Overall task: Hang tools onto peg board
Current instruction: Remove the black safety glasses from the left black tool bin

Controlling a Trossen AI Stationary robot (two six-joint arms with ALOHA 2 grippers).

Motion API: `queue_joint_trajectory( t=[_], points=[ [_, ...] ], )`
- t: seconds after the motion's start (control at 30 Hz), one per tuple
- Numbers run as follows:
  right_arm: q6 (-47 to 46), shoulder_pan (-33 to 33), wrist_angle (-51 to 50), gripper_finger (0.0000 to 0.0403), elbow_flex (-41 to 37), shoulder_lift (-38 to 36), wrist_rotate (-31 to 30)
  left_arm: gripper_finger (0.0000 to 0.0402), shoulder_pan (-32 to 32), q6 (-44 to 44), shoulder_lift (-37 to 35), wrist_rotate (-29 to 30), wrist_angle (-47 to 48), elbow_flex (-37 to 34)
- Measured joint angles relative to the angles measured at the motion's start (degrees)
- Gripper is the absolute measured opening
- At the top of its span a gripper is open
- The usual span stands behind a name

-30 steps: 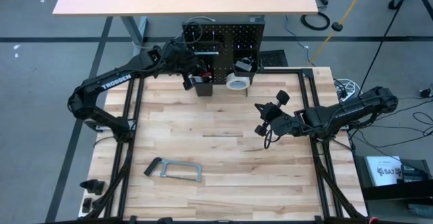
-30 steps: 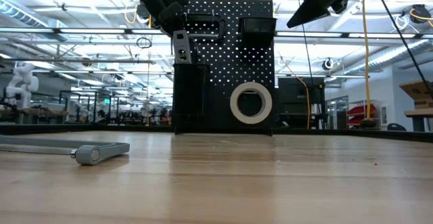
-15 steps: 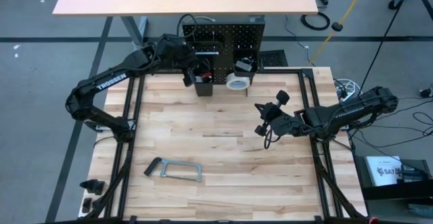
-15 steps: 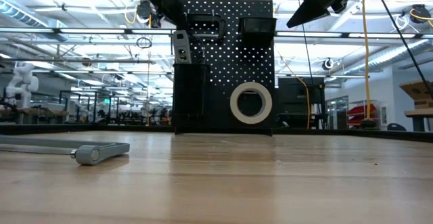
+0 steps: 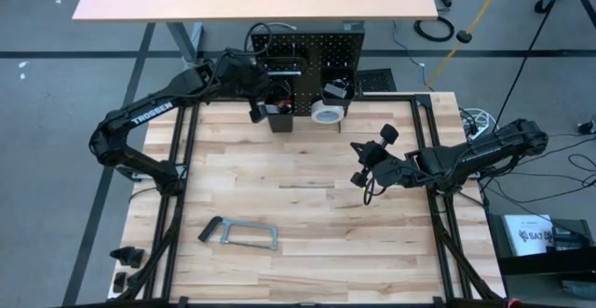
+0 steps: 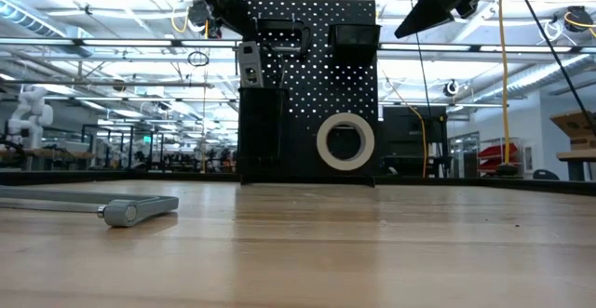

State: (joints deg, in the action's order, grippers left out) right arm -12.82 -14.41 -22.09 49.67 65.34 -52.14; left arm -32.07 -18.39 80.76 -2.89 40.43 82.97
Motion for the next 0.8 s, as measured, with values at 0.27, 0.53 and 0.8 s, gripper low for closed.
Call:
queue_joint_trajectory(
  t=[0.27, 0.53, 0.8],
  points=[
    [0.02, 0.01, 0.00, 0.0000, 0.00, 0.00, 1.49, 0.0000, -0.12, 1.45, -0.10, 3.66, 0.98, 0.01],
    [0.02, 0.01, 0.00, 0.0000, 0.00, 0.01, 1.49, 0.0046, -0.12, 1.54, 0.21, 3.16, 0.90, 0.01],
    [0.02, 0.00, 0.00, 0.0000, 0.00, 0.02, 1.49, 0.0107, -0.09, 3.00, 1.43, 3.16, 0.68, 0.01]
  ],
)
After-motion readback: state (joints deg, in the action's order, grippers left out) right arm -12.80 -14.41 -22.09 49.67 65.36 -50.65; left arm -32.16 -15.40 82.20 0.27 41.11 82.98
